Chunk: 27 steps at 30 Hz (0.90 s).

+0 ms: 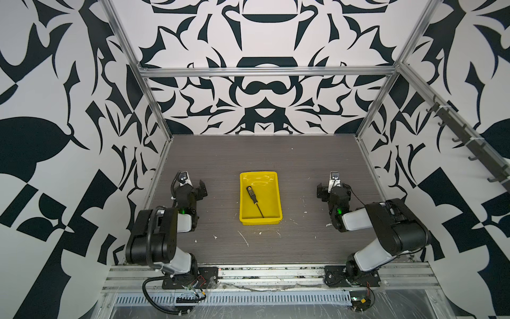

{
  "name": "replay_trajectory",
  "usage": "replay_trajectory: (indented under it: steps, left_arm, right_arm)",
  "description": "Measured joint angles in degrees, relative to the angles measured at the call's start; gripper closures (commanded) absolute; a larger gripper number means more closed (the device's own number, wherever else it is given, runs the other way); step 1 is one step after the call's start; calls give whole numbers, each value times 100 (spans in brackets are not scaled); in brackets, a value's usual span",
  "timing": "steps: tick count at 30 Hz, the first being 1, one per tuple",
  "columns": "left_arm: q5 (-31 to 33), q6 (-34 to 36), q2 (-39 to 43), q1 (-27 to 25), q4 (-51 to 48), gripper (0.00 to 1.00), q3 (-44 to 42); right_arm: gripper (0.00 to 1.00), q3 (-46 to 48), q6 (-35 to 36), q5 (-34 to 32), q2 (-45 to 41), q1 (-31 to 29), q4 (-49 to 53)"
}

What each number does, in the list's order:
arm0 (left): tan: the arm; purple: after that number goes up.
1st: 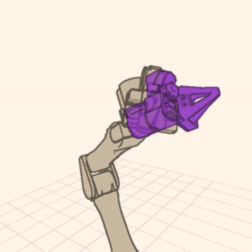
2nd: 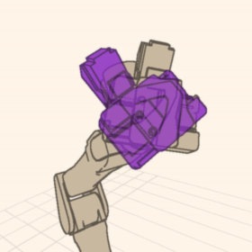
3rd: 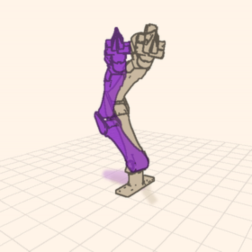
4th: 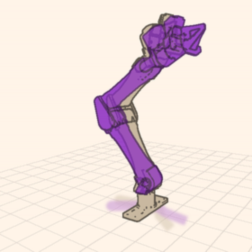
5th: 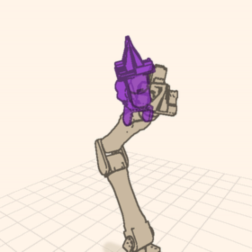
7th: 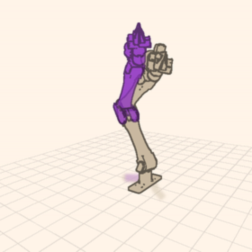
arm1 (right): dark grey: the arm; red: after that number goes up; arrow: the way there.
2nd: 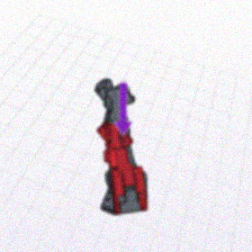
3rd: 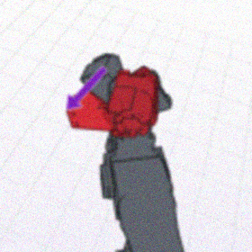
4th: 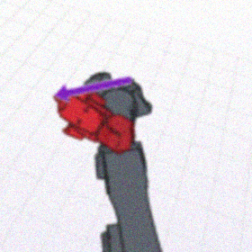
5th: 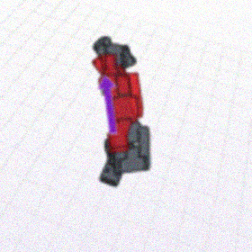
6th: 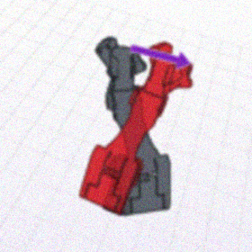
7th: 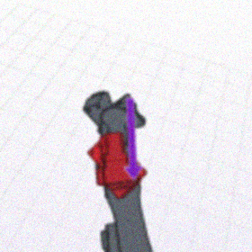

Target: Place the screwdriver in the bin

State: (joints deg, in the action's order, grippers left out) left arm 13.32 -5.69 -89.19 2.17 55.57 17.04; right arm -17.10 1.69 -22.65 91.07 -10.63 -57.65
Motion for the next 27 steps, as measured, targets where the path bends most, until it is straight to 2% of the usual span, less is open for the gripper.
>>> replay_trajectory:
  steps: [4, 27]
  left_arm:
    - [-116, -4, -26, 7, -402, 1, 219]
    - [-267, 20, -11, 7, -442, 1, 365]
  right_arm:
    - [0, 0, 0, 2, 0, 4, -2]
    - [0, 0, 0, 24, 0, 4, 2]
